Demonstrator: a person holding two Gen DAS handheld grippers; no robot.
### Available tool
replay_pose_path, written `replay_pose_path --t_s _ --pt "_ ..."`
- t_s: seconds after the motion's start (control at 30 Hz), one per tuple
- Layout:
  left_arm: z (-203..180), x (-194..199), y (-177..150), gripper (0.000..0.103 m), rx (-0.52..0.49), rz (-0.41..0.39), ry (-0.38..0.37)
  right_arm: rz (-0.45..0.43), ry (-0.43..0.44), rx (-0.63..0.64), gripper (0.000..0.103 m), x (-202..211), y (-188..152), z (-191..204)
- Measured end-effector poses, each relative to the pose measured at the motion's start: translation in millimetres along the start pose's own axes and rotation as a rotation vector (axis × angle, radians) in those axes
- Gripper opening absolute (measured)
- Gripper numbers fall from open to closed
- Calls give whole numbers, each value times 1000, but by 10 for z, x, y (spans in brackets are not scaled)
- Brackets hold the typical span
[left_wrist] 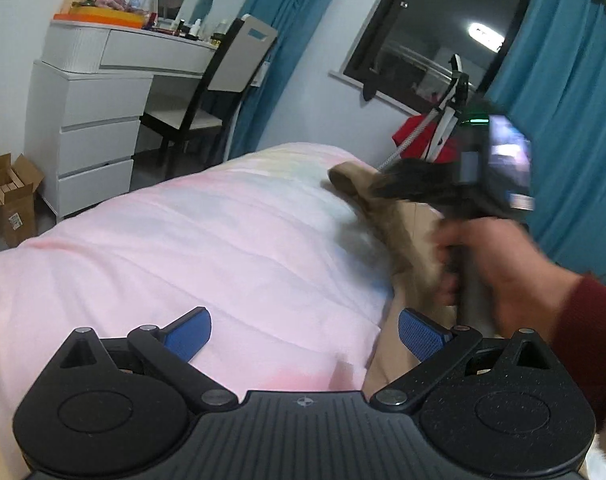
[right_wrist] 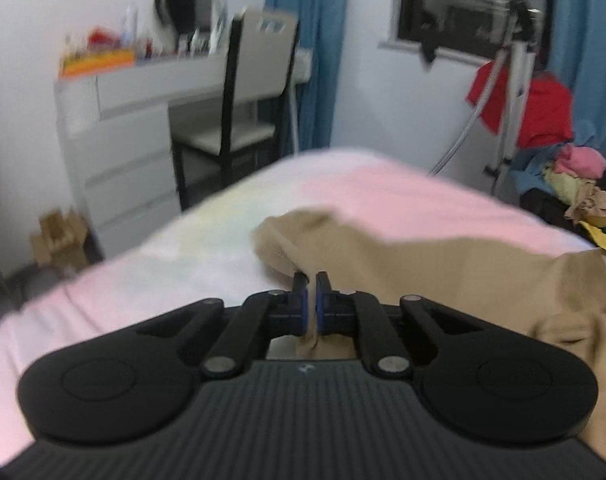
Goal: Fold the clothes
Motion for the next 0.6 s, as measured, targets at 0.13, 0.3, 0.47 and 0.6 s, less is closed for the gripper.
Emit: replay_pose_path --t_s 0.13,0.3,0.47,0.6 --pt "-62 107 53 101 36 -42 -32 -124 -36 -111 6 508 339 -569" --pt "-288 182 132 101 -14 -98 -74 -256 -176 -393 6 1108 292 -1710" --pt "-563 139 50 101 -75 -94 -105 -204 -333 -605 6 1360 -382 -2756" --pt "-766 58 -84 101 -122 -63 -108 -111 -351 -679 9 1432 -785 -3075"
Point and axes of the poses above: each gripper's, at about its wrist camera, not at the fingertips, and x roughly against the way its jaws point, z to its left, y to its top, the point moved 9 cm from there along -x, roughly the way its jaws point, and after that the axes turned 11 degrees about -x, right-handed, at the moved point
